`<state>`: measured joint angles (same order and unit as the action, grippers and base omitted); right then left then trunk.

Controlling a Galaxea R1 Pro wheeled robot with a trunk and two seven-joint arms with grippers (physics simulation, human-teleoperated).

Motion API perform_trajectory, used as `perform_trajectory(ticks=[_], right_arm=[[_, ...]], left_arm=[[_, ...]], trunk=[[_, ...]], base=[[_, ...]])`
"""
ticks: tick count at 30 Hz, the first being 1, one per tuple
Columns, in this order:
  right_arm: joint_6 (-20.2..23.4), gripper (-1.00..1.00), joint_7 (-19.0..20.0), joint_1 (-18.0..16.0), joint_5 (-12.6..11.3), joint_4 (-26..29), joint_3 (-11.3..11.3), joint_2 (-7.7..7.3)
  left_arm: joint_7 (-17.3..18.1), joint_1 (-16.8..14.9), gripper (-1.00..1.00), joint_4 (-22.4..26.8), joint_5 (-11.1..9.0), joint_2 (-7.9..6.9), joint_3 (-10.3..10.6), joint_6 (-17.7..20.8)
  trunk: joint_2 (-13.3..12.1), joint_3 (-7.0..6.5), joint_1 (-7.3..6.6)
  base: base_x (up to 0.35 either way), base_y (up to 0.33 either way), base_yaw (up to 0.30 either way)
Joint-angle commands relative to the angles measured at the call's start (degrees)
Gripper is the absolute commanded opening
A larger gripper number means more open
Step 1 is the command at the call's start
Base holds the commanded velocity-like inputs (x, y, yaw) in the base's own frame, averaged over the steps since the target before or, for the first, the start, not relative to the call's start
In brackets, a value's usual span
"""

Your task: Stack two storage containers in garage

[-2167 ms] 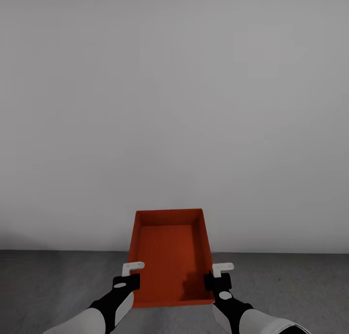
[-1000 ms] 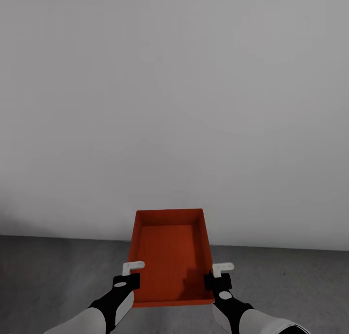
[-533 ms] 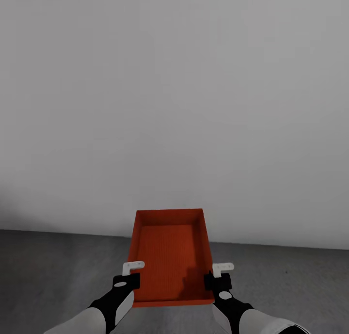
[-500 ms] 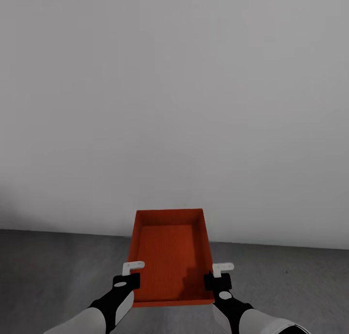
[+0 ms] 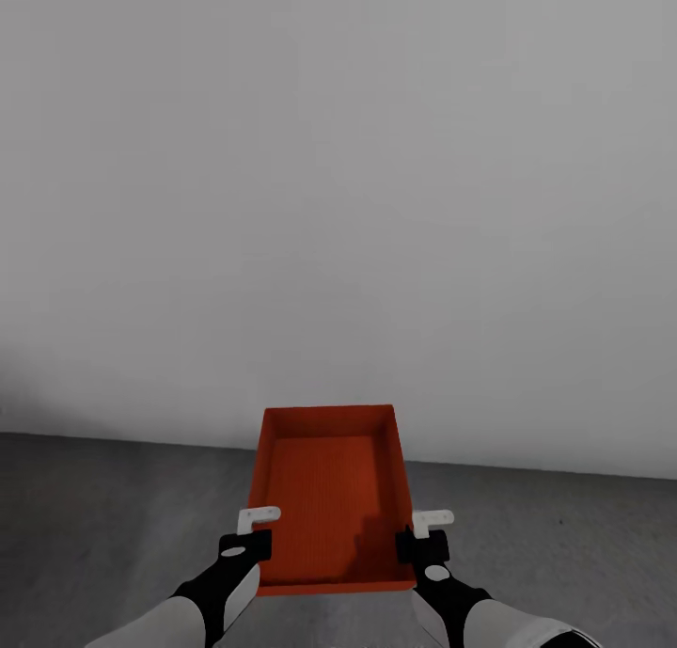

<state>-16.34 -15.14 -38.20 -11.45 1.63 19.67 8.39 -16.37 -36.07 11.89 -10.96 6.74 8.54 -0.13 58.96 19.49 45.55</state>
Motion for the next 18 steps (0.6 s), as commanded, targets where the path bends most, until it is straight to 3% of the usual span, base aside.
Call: perform_trajectory(ticks=[1,12,18], right_arm=[[-0.2,-1.00,0.1,0.0,-1.3,-0.2,-0.7,0.03],[-0.3,-1.00,0.1,0.0,-1.6,-0.2,-0.7,0.04],[-0.3,-1.00,0.1,0.0,-5.2,-0.2,-0.7,-0.04]], left_arm=[[-0.4,-0.1,-1.00,0.7,0.2,0.47,0.1,-0.6],[-0.4,-0.1,-1.00,0.7,0.2,0.47,0.1,-0.6],[-0.4,-0.1,-1.00,0.7,0.2,0.47,0.1,-0.6]], trunk=[[0.1,0.16,0.00],[0.1,1.14,0.00],[0.1,1.63,0.00]], base=[[0.000,0.000,0.016],[0.000,0.000,-0.065],[0.000,0.000,-0.165]])
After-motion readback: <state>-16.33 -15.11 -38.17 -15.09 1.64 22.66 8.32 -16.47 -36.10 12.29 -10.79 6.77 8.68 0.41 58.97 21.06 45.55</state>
